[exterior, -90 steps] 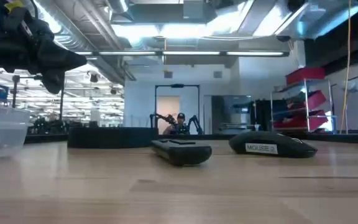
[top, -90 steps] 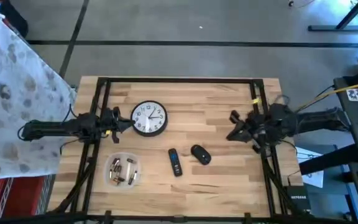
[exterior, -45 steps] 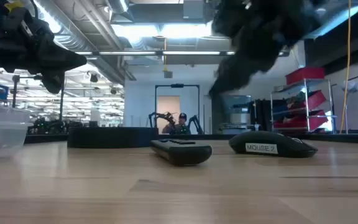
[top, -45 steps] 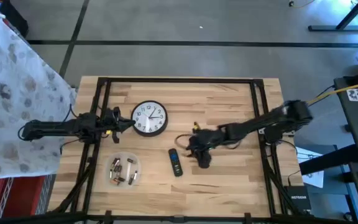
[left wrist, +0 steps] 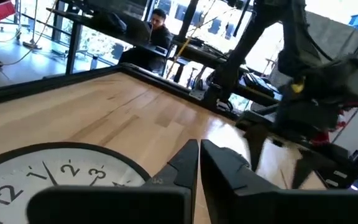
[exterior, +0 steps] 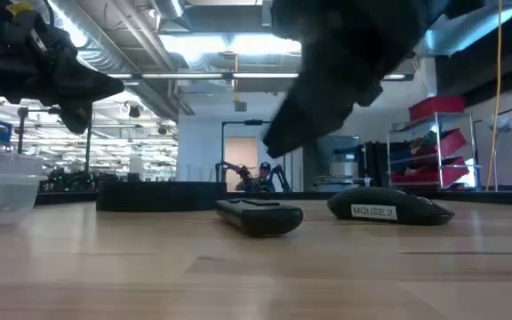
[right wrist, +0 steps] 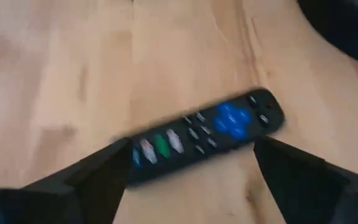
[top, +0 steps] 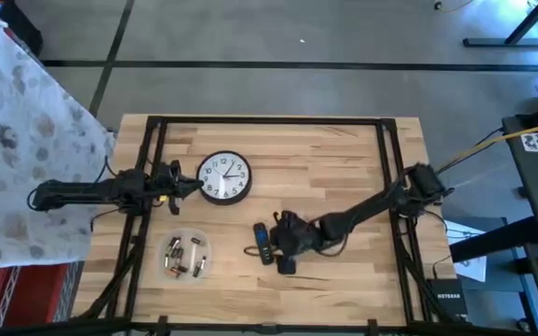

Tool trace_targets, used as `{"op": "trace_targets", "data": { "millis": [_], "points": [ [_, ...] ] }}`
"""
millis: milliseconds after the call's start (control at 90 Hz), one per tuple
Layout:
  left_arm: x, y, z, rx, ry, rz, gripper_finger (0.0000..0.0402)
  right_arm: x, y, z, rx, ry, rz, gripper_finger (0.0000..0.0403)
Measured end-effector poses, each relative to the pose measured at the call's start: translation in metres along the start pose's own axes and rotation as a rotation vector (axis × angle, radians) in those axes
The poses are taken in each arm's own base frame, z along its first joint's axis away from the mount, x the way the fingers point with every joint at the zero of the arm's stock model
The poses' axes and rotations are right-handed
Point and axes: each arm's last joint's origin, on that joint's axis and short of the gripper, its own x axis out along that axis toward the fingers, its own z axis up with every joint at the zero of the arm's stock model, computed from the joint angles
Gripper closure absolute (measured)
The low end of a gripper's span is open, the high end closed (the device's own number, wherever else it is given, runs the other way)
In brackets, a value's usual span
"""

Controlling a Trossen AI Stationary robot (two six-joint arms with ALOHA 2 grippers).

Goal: Insert battery
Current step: Open the remote control battery cover

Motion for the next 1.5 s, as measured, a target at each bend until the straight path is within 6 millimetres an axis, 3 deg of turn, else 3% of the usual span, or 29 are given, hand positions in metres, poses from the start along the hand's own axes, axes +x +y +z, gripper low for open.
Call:
{"op": "trace_targets", "data": {
  "millis": [256,478,711,844,989,1244,1500],
  "points": [
    [0.0,0.0,0.0,0.0,0.0,0.0,0.0402,0.011,0.023,-0.021,0.187,-0.171,-0.183,0.0077],
    [0.0,0.0,0.0,0.0,0.0,0.0,0.0402,0.035,0.02,-0.041,0.296,-0.182,-0.255,0.0077],
    [0.0,0.0,0.0,0.0,0.0,0.0,0.0402,0.058,0.04,-0.029,0.251,-0.174,-0.264,0.0077],
    [0.0,0.0,0.0,0.0,0.0,0.0,0.0402,0.071,0.05,-0.021,0.238,-0.113,-0.375,0.0077],
    [0.0,0.0,0.0,0.0,0.0,0.0,0.0402,0.074,0.058,-0.021,0.239,-0.079,-0.515,0.0077],
    [0.0,0.0,0.0,0.0,0.0,0.0,0.0402,0.071,0.065,-0.02,0.37,-0.046,-0.528,0.0079],
    [0.0,0.0,0.0,0.0,0.0,0.0,0.0402,0.059,0.068,-0.036,0.423,0.016,-0.598,0.0127]
  ]
}}
